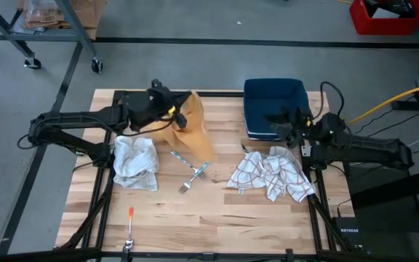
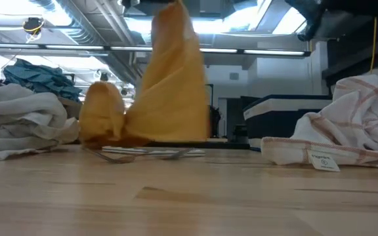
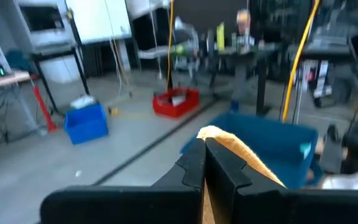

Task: Fold towel
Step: Fold the yellow towel

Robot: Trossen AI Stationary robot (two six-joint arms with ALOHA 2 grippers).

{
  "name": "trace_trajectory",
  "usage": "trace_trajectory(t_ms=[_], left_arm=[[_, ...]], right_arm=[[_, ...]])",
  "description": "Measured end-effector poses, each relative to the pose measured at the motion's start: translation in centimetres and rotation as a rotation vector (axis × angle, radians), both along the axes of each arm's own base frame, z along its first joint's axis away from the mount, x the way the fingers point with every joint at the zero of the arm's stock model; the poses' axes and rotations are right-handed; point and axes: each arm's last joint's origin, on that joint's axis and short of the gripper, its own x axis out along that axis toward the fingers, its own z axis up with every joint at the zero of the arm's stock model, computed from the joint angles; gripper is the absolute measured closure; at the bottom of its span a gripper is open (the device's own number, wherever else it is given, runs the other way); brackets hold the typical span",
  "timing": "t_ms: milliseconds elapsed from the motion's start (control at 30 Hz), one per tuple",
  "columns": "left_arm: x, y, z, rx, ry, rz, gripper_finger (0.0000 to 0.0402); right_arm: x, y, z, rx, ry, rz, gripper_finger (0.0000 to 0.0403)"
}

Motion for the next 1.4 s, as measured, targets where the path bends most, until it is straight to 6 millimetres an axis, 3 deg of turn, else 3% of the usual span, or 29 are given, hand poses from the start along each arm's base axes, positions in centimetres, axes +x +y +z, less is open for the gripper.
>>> trace_trajectory(t_ms=[233,433,567,733,1067,1400], left_arm=[[-0.1,0.1,1.1,0.038,-0.101,0.009,0.0401],[-0.2,0.5,1.5,0.068,-0.117,0.027,0.0401],[-0.2,0.7,1.5,0.069,-0.119,0.036,0.0401],[-0.2,0.8,1.5,0.071,-0.118,0.042,0.0401],[-0.2,0.5,1.5,0.079,-0.116,0.030,0.0401],[-0.1,-0.6,2.0,0.080,-0.169,-0.012,0.0401]], right_arm=[[4.7,-0.5,2.3,-0.052,0.120,0.142,0.0171],[8.7,-1.1,1.0,-0.005,0.356,0.266,0.0171],[10.2,-1.4,0.1,0.002,0.485,0.278,0.0171],[10.6,-1.5,0.2,-0.063,0.580,0.240,0.0171],[10.1,-2.5,0.4,-0.286,0.774,-0.077,0.0171],[10.4,-2.6,-0.1,-0.286,0.805,-0.094,0.0171]])
